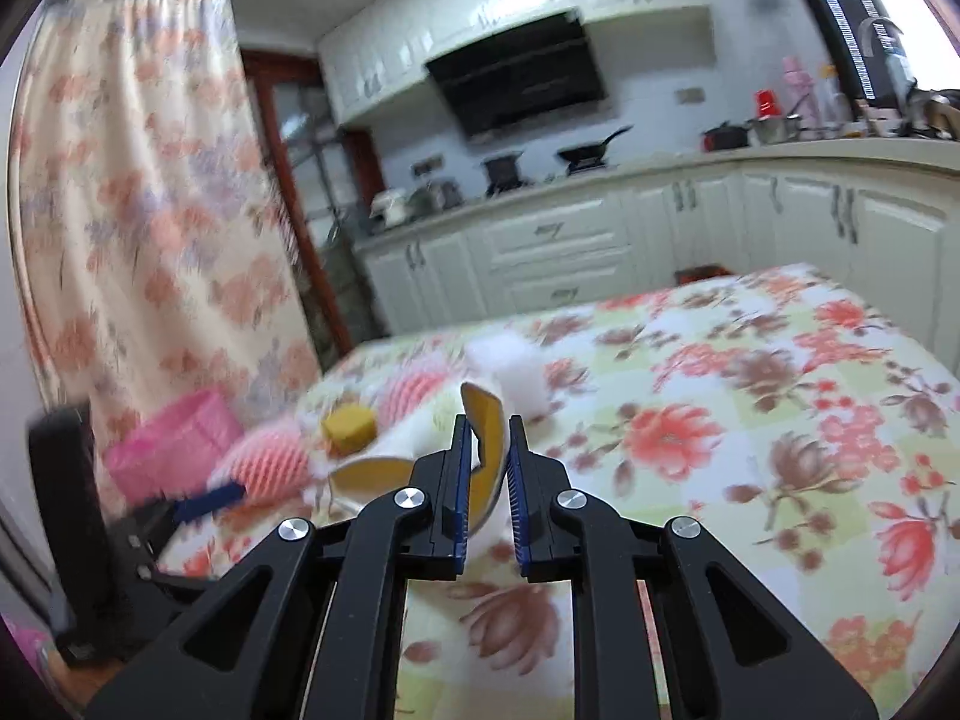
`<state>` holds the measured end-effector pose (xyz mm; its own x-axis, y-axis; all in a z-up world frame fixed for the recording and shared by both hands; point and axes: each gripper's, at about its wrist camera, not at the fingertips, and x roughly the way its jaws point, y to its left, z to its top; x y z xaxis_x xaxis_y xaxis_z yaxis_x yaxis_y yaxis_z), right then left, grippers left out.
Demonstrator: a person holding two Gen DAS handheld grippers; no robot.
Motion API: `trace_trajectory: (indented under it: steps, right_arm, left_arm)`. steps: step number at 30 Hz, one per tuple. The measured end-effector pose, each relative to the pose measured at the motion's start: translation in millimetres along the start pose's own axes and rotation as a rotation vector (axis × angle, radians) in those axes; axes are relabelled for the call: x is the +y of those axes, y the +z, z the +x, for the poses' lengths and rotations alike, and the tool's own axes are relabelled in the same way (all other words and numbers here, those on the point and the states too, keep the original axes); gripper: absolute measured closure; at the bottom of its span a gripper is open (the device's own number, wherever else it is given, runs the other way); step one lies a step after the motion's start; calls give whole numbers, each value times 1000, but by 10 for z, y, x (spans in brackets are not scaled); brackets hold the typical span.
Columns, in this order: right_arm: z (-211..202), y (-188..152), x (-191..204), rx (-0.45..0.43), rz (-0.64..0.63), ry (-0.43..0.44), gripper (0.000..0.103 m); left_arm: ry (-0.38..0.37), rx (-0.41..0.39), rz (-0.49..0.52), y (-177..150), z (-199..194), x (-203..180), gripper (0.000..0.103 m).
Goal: Collect trash
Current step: 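Grasp the printed paper packet with the right tool while the left tool grasps the white foam sheet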
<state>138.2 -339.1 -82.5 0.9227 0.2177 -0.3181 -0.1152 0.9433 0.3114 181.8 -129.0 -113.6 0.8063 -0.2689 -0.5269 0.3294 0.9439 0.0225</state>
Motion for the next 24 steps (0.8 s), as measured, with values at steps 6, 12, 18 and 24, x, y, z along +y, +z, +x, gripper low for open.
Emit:
trace_trajectory:
  steps: [6, 12, 18, 24]
  right_arm:
    - [-102, 23, -244, -12, 0, -99, 88]
    - [-55, -149, -504, 60, 28, -184, 88]
    - [-41, -203, -741, 109, 63, -233, 88]
    - [-39, -229, -725, 150, 52, -211, 88]
  left_arm:
    - [-36, -8, 18, 71, 93, -265, 6]
    - [-42, -15, 24, 210, 256, -580, 6]
    - [23, 42, 45, 334, 555, -764, 27]
    - [17, 102, 67, 211, 523, -610, 47]
